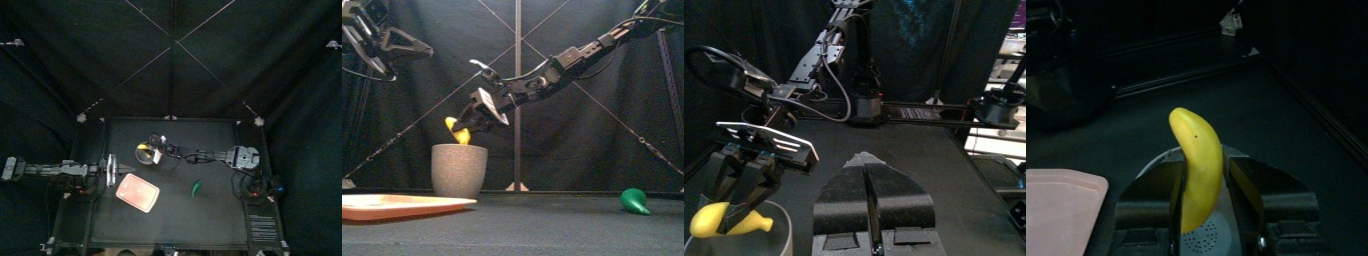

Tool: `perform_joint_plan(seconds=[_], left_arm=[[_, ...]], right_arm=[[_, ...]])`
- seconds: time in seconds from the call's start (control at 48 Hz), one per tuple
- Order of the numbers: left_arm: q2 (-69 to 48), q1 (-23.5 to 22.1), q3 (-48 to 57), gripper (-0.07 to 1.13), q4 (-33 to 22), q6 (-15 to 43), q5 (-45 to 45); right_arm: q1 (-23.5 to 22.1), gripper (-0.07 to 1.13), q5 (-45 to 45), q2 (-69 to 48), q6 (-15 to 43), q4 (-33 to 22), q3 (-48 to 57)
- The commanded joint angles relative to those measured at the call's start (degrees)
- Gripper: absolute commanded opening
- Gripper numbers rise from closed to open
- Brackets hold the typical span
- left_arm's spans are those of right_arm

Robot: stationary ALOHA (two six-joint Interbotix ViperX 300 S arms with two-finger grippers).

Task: Pick the banana then place it in the grey bowl
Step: Drop banana in the grey bowl and return to neutral

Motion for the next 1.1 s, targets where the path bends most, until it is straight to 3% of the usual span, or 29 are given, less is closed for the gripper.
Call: perform_joint_plan(seconds=[0.021,0.208,0.458,0.833,1.104], left_arm=[[0.26,0.0,-0.44,0.0,0.09,0.0,-0.44],[0.26,0.0,-0.26,0.0,0.44,0.0,-0.44],[0.26,0.0,0.18,0.0,0.44,-0.09,-0.44],[0.26,0.62,0.62,0.0,0.53,0.18,-0.44],[0.26,1.41,0.88,0.0,0.62,0.18,-0.44]], right_arm=[[-0.53,0.7,0.0,-1.76,-0.09,0.0,-1.05],[-0.44,0.88,0.0,-2.99,-0.09,-0.09,0.88],[0.26,0.88,-3.25,-9.49,-0.35,-1.85,8.0],[5.71,0.88,-18.54,-27.95,-0.09,-2.11,31.38],[9.49,0.88,-24.26,-36.12,0.0,-1.85,40.96]])
